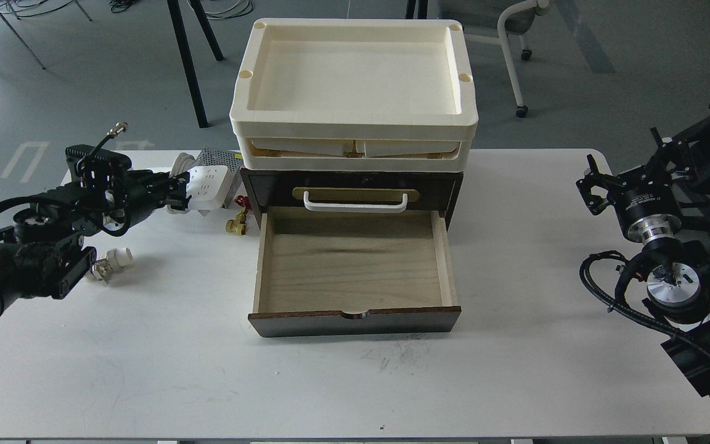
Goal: Put charging cable into cabinet
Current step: 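Lift the white power strip with the left gripper and carry it up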
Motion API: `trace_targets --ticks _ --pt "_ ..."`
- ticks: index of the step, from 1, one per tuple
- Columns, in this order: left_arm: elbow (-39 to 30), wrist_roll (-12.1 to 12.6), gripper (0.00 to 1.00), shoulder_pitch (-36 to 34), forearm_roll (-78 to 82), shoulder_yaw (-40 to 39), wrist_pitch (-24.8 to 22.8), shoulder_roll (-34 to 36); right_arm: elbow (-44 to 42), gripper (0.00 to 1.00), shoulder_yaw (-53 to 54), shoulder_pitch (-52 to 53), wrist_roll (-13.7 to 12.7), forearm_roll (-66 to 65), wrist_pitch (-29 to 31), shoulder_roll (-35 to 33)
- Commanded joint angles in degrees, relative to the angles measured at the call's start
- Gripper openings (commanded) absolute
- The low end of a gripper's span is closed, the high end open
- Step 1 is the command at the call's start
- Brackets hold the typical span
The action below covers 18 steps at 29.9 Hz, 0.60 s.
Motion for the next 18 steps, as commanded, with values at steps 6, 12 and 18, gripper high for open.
trace_targets --ticks 6,12,18 --pt "-0.1 -2.3 0.09 -5.1 -1.1 0.4 -0.6 5.9 -0.2 1.00 0.0 0.1 0.0 0.0 0.0 0.0" --pt "-0.1 -2.3 0.09 -12.7 -6.1 -0.6 -6.8 13.3 -0.2 1.00 0.0 0.1 0.0 0.0 -0.1 0.0" --pt "-2.4 -2.3 0.08 -23.5 -22.5 -0.9 -15.3 18.7 -0.1 1.00 0.0 0.1 0.0 0.0 -0.1 0.0"
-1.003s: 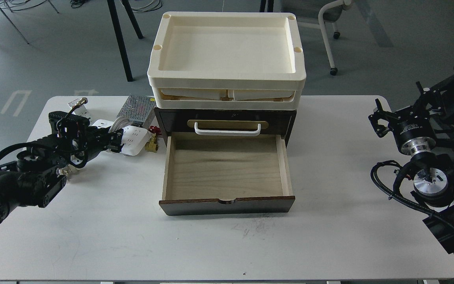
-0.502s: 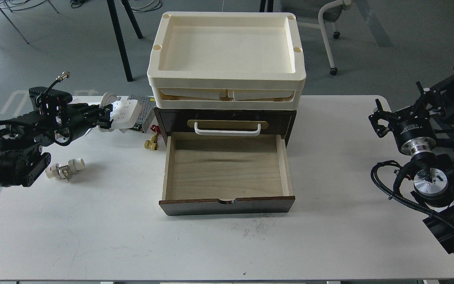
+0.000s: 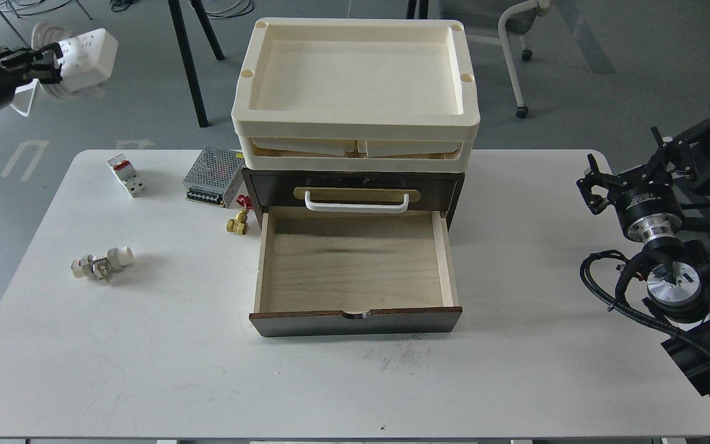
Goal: Put charging cable into cabinet
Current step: 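Lift the white power strip with the left gripper and carry it up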
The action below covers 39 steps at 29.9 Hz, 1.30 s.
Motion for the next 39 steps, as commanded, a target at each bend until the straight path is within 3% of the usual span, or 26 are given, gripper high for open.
trace_targets --ticks 1,7,17,22,30,36,39 --pt "-1.7 0.0 0.08 -7.2 -10.3 -0.1 -8.6 3.2 0.0 1.00 0.0 -0.1 0.0 0.0 0.0 0.0" --pt "-2.1 0.0 0.09 -14.2 -29.8 -0.2 -23.5 4.1 -0.1 1.00 0.0 -0.1 0.0 0.0 0.0 0.0" --pt "-4.7 0.0 0.08 -26.3 -38.7 -2.0 -23.9 1.7 -0.1 1.00 0.0 -0.1 0.0 0.0 0.0 0.0" --pt "-17.2 0.0 0.08 -30.8 -36.9 -1.8 -23.9 1.1 -0.1 1.00 0.0 -0.1 0.0 0.0 0.0 0.0" --pt "-45.8 0.0 0.07 -36.7 -16.2 -2.2 -23.9 -0.1 -0.1 1.00 0.1 0.0 0.0 0.0 0.0 0.0" --pt "-53.8 0.0 0.06 -36.1 -3.6 -2.1 -23.9 -9.2 0.0 1.00 0.1 0.0 0.0 0.0 0.0 0.0" --pt "-56.5 2.9 0.06 -35.0 3.3 -1.4 -23.9 -13.7 -0.1 1.00 0.1 0.0 0.0 0.0 -0.1 0.0"
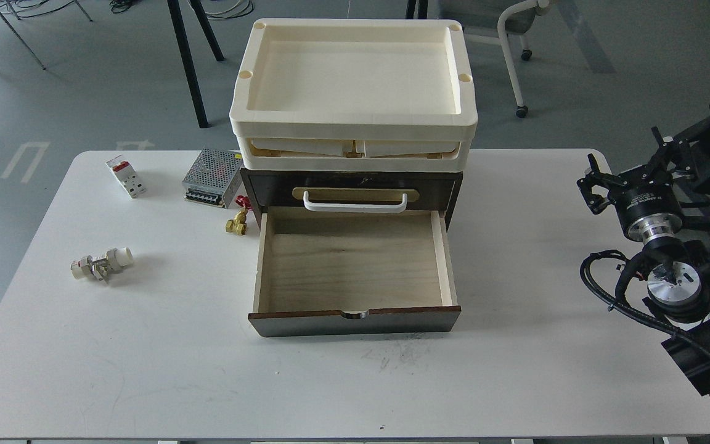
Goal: Put charging cable into cabinet
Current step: 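Lift the white power strip with the left gripper and carry it up, then lower the power strip into the open drawer with the left gripper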
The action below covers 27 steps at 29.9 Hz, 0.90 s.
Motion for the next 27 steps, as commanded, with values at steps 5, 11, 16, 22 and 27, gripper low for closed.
trace_targets --ticks 5,11,16,22,27 --pt "-6.6 4.8 0.04 10.7 19.2 0.6 0.0 -11.4 0.1 1.00 0.0 0.0 0.7 0.0 -0.1 0.0" --pt "-8.2 4.9 0.03 23.8 32.8 -0.6 0.0 -12.7 0.2 1.00 -0.1 -0.2 1.0 0.0 -0.1 0.0" --pt "-8.0 6.2 0.04 30.0 34.3 -1.1 0.0 -9.7 0.3 1.00 -0.1 -0.2 1.1 0.0 -0.1 0.0" --pt "-5.2 5.5 0.06 34.0 34.0 -2.9 0.0 -8.1 0.2 1.00 -0.1 -0.3 1.1 0.0 -0.1 0.0" --pt "-5.4 3.2 0.07 35.0 33.9 -3.1 0.0 -6.4 0.3 1.00 -0.2 -0.3 1.1 0.0 0.0 0.0"
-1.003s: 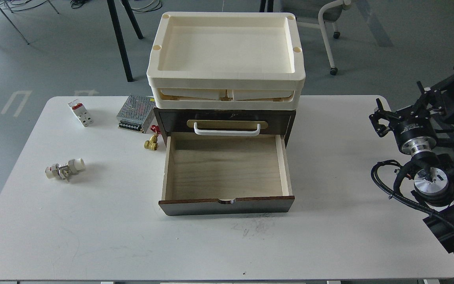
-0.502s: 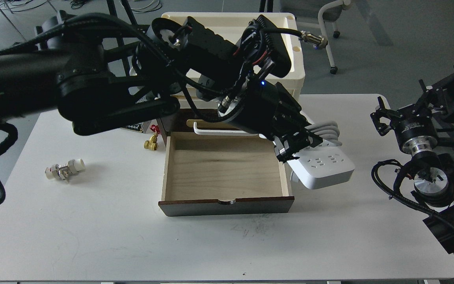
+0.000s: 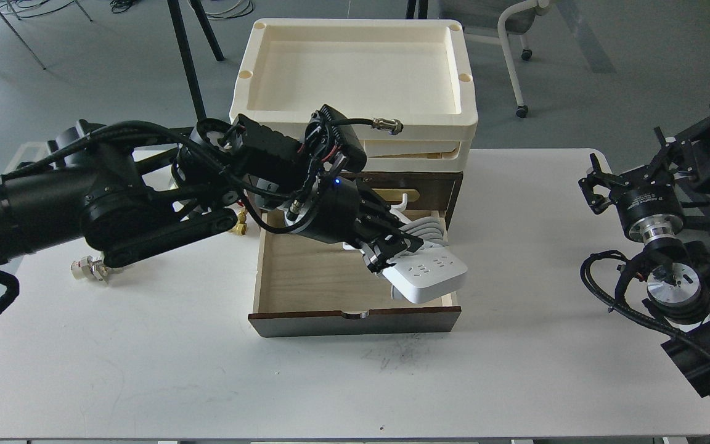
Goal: Put charging cable into cabinet
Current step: 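Lower the power strip into the open drawer with the left gripper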
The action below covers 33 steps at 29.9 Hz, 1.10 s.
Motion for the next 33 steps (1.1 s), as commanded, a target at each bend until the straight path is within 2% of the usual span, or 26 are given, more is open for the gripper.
trace_targets --ticks 1,9,14,27,33 --pt "-0.1 -1.9 0.07 0.4 -0.1 -0.1 0.0 0.8 0.1 1.00 0.0 0.0 0.0 0.0 0.1 0.0" --pt "0.5 -1.0 0.07 4.8 1.0 -0.1 0.0 1.7 0.1 1.00 0.0 0.0 0.0 0.0 0.1 0.0" --pt "2.2 -0.5 0.07 9.5 4.2 -5.2 0.0 1.7 0.0 1.00 0.0 0.0 0.0 0.0 0.1 0.0" --pt "8.1 -0.3 0.08 11.2 8.1 -6.0 0.0 0.7 0.1 1.00 0.0 0.0 -0.1 0.0 0.1 0.0" --pt "11.4 2.3 0.10 11.8 8.0 -6.6 0.0 -1.2 0.1 1.00 0.0 0.0 0.0 0.0 0.1 0.0"
